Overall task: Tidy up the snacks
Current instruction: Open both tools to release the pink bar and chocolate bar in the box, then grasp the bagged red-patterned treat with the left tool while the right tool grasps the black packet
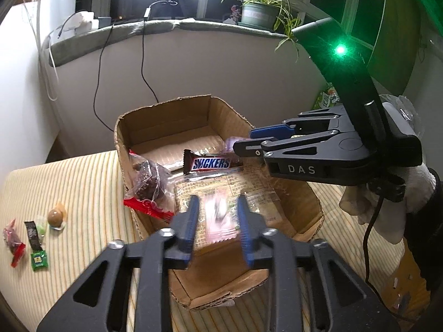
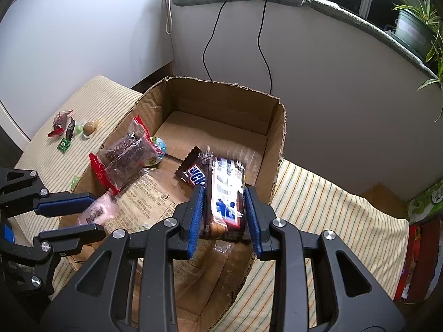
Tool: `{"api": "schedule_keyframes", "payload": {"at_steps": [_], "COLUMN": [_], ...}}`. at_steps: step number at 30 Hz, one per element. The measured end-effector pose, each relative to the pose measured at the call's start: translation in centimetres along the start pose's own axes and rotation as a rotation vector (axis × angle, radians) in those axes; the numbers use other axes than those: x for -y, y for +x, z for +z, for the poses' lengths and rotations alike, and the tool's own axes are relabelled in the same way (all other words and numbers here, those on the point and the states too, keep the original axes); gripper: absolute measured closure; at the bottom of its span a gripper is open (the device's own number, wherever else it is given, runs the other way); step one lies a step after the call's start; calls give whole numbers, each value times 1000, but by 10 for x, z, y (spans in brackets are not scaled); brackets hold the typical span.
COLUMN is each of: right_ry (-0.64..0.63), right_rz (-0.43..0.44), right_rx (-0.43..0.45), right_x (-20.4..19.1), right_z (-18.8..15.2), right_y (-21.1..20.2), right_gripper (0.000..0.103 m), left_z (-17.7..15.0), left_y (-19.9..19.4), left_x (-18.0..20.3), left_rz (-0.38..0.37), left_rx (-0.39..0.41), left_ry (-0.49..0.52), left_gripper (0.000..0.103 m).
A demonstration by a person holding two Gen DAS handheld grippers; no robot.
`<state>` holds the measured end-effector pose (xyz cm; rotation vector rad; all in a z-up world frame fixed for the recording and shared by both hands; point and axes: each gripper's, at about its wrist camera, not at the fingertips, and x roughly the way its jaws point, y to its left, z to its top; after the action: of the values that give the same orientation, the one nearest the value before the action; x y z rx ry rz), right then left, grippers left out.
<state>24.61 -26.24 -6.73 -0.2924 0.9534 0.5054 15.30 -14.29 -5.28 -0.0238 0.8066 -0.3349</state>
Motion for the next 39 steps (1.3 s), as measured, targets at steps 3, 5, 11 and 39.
{"api": "schedule_keyframes", "payload": {"at_steps": [3, 5, 11, 39], "right_ry": [6, 6, 5, 109], "right_rz": [-1, -12, -26, 77], "right_rx": [11, 25, 50, 152], "right_x": [0, 0, -4, -66], "right_z": [2, 3, 7, 11], "right_y": [-3, -6, -14, -48], "right_gripper": [61, 44, 28, 27], "left_z": [0, -1, -3, -37], "left_y": [-1, -3, -10, -83], "left_x": [0, 0, 0, -83], "left_rz": [1, 4, 2, 69], "left_rx": [4, 7, 19, 121], "left_ry": [0, 1, 8, -137], "left_gripper": [63, 60, 52, 50]}}
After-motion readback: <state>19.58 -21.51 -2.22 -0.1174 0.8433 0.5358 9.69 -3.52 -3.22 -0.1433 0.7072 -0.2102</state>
